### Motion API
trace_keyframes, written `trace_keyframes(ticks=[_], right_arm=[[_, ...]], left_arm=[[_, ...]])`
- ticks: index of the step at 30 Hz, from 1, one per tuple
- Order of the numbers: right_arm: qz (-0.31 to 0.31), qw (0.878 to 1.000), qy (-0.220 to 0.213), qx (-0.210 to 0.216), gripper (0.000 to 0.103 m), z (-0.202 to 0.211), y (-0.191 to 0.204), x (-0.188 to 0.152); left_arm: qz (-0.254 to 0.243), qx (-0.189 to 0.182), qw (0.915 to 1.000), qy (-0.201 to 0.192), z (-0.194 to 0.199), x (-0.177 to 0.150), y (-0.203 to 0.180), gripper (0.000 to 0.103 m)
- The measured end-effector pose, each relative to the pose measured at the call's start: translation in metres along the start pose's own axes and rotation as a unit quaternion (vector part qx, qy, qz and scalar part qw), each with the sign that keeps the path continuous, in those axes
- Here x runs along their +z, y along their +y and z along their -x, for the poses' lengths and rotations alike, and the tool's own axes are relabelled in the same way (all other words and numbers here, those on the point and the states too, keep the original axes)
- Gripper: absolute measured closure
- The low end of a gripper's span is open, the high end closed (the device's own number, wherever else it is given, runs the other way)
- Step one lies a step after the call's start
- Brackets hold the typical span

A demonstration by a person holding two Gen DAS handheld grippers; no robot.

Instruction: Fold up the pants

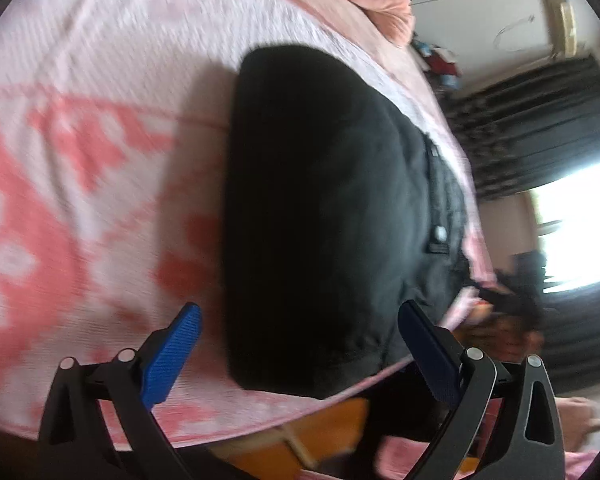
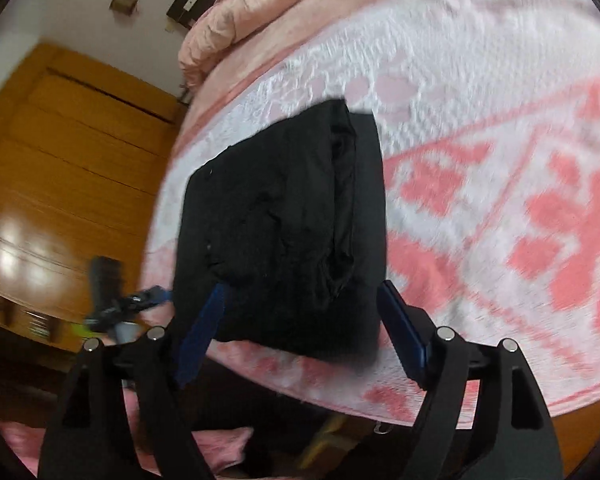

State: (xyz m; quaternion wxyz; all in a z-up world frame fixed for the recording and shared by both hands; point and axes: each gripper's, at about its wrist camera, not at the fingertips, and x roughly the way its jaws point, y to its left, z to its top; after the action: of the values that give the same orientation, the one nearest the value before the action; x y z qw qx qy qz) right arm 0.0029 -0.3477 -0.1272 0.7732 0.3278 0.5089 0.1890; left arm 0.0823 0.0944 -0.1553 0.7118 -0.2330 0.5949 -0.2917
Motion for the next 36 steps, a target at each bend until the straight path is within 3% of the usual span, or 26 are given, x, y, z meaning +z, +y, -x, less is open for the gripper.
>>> trace_keyframes(ticks=[3, 5, 7, 13, 18, 30, 33, 36], right_arm=[[-0.049, 0.998, 0.01, 0.042, 0.023, -0.009, -0.027, 0.002], [-0.071, 0.995, 0.017, 0.063, 0.022, -0.015, -0.041, 0.001], [-0.081, 0.994, 0.026, 0.066, 0.022, -0.022, -0.049, 0.0], [-0.065, 0.995, 0.039, 0.069, 0.021, -0.034, -0.047, 0.003], [-0.049, 0.995, 0.053, 0.071, 0.02, -0.048, -0.035, 0.011], [-0.03, 0.992, 0.084, 0.087, 0.021, -0.084, -0.02, 0.015], [-0.031, 0.992, 0.081, 0.09, 0.026, -0.085, -0.018, 0.012], [-0.029, 0.993, 0.075, 0.09, 0.031, -0.081, -0.019, 0.01]], left_arm=[[0.028, -0.046, 0.9984, 0.015, -0.011, 0.003, 0.015, 0.004], [0.034, -0.046, 0.9981, 0.02, -0.018, 0.005, 0.02, 0.004], [0.032, -0.04, 0.9983, 0.028, -0.026, 0.007, 0.023, 0.004], [0.031, -0.08, 0.9951, 0.049, -0.045, 0.016, 0.014, 0.004], [0.017, -0.061, 0.9959, 0.064, -0.062, 0.023, 0.001, 0.004], [0.036, -0.079, 0.9932, 0.078, -0.077, 0.03, -0.007, 0.004], [0.04, -0.076, 0.9936, 0.073, -0.078, 0.03, -0.01, 0.005], [0.039, -0.059, 0.9955, 0.063, -0.069, 0.024, -0.006, 0.014]])
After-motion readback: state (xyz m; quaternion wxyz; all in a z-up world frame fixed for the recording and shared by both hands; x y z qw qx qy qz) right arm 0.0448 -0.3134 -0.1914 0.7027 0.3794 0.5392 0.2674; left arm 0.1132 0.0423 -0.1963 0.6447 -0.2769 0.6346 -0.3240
